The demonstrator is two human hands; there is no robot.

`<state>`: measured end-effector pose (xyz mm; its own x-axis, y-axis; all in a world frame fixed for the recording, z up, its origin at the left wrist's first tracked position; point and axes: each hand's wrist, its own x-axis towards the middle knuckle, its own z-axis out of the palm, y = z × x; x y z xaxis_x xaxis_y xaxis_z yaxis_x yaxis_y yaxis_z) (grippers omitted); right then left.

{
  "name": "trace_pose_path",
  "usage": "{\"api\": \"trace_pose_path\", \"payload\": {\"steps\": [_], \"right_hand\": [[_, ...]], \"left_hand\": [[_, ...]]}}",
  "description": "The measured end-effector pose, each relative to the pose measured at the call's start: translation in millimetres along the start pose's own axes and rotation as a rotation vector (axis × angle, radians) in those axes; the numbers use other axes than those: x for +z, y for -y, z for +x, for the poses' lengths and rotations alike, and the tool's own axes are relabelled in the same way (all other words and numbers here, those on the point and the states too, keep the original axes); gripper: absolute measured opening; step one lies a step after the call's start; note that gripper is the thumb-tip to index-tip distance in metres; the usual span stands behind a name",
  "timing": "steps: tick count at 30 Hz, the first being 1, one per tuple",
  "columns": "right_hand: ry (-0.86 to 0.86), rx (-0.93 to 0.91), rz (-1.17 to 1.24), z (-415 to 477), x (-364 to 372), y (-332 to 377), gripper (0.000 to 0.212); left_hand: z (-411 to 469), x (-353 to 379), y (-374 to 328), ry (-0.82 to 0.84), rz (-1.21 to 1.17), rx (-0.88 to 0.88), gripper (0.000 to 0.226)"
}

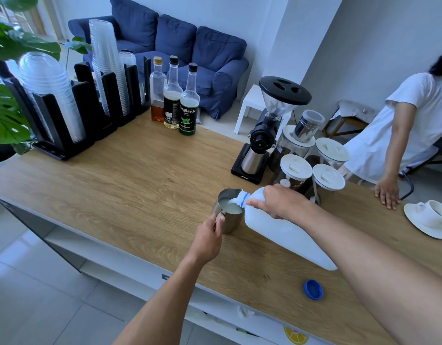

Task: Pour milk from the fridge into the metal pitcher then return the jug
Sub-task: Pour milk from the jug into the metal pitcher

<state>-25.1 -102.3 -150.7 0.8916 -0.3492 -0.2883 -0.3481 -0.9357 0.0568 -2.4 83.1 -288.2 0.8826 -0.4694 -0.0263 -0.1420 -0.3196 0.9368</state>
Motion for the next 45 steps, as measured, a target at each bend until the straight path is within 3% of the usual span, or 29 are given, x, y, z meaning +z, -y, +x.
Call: {"api": "trace_pose_path", "payload": {"steps": [45], "right_hand": [[0.035,0.020,-0.012,-4.4,-5.7,3.7,0.054]], "left_hand": [[1.6,2.8,2.8,-0.014,-0.004,-0.015,0.036]]}}
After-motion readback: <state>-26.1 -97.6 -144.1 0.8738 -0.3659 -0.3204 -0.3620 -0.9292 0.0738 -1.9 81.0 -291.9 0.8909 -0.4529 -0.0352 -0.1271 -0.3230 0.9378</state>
